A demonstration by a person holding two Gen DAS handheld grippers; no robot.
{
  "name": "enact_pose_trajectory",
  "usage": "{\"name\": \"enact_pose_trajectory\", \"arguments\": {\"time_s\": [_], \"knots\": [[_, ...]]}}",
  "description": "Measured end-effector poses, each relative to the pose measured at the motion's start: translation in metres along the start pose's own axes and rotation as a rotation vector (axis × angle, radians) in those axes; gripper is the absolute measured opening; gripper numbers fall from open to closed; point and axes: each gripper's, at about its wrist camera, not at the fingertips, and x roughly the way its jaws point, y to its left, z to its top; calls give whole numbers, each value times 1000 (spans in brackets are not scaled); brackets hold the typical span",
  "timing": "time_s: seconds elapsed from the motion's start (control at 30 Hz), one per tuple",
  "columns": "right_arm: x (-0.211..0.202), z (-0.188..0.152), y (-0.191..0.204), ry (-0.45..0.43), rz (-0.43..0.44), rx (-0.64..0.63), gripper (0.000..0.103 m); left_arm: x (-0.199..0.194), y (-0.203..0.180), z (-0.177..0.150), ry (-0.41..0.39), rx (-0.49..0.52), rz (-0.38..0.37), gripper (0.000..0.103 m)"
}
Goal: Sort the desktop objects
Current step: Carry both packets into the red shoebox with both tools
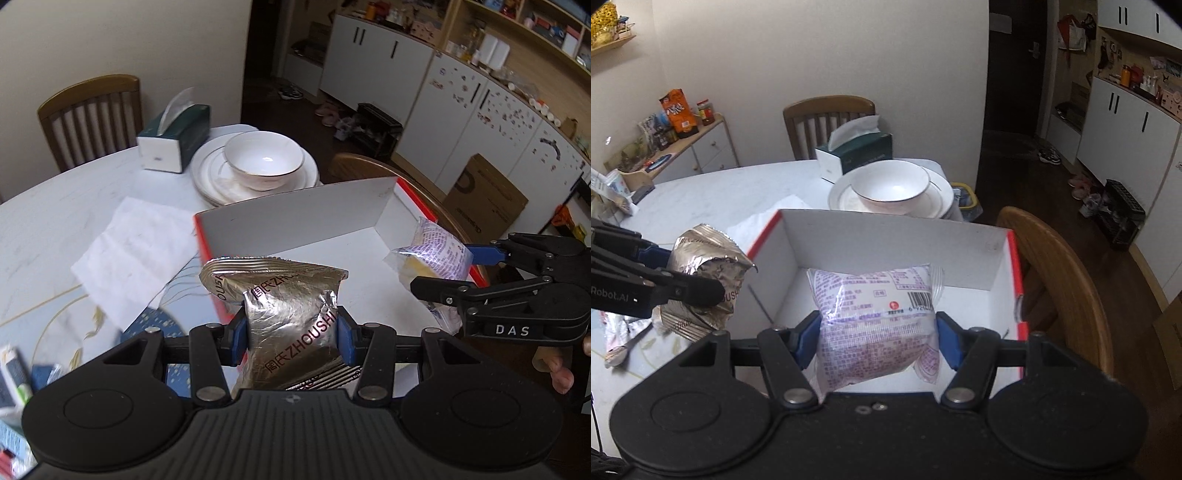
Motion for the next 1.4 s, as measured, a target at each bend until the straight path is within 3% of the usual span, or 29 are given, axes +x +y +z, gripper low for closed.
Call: {"name": "enact_pose_trajectory", "arguments": {"time_s": [0.57,0.93,1.4], "knots": [[48,-9,-19,101,-47,-44,63,77,-20,21,81,127,-64,46],[73,-19,-20,176,-57,-101,63,120,-17,20,185,179,-44,46],[98,-19,-9,268,-9,-168,63,150,-18,15,289,237,-23,46]]}}
